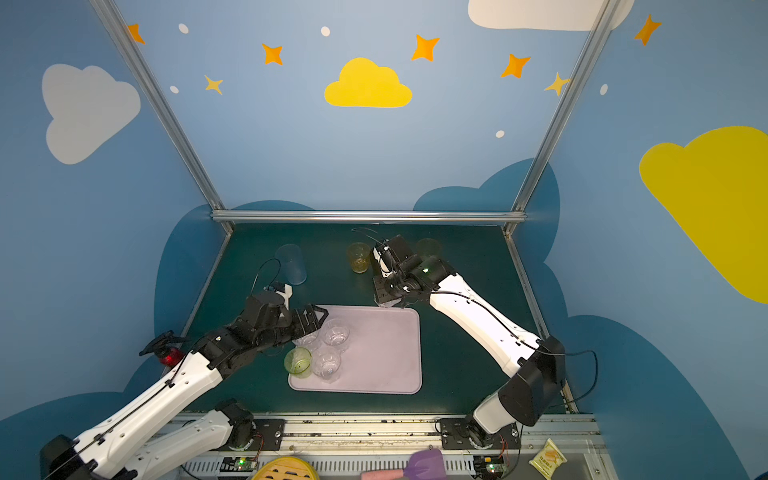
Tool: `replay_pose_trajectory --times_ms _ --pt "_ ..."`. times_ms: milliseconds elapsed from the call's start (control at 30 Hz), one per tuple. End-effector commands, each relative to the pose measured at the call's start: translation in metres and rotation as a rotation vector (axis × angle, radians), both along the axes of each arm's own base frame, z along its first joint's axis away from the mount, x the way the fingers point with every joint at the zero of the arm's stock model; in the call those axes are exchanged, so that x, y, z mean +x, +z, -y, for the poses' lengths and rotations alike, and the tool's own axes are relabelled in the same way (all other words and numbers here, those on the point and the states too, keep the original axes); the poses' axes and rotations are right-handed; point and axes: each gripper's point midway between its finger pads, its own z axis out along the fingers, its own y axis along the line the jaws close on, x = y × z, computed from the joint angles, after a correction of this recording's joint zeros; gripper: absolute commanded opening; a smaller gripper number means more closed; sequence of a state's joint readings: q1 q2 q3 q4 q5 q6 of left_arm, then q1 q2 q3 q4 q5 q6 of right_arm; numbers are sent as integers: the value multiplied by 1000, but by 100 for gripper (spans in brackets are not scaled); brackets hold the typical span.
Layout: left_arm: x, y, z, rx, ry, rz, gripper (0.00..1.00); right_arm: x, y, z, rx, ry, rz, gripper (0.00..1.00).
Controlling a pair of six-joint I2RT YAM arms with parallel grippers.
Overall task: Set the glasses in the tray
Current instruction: 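Lift the clear glass and carry it toward the tray with the right gripper, then lower the clear glass over the tray beside the other glasses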
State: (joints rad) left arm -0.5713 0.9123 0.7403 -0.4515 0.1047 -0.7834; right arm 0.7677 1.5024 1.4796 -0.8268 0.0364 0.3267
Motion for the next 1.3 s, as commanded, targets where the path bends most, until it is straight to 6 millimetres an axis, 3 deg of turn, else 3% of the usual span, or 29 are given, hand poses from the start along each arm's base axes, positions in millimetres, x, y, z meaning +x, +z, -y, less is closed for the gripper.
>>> replay_pose_trajectory --times_ms 0,533,833,1267 --pt "-2 4 4 -35 -13 1 100 -6 17 1 54 -10 40 0" --pt "-19 13 29 -48 -118 -16 100 -53 5 21 94 -35 -2 0" --pt "-30 8 22 -24 -104 -31 100 -82 -6 25 116 -44 -24 0" --pt "-40 5 10 -48 -58 -29 100 -110 -21 11 95 -12 -35 0"
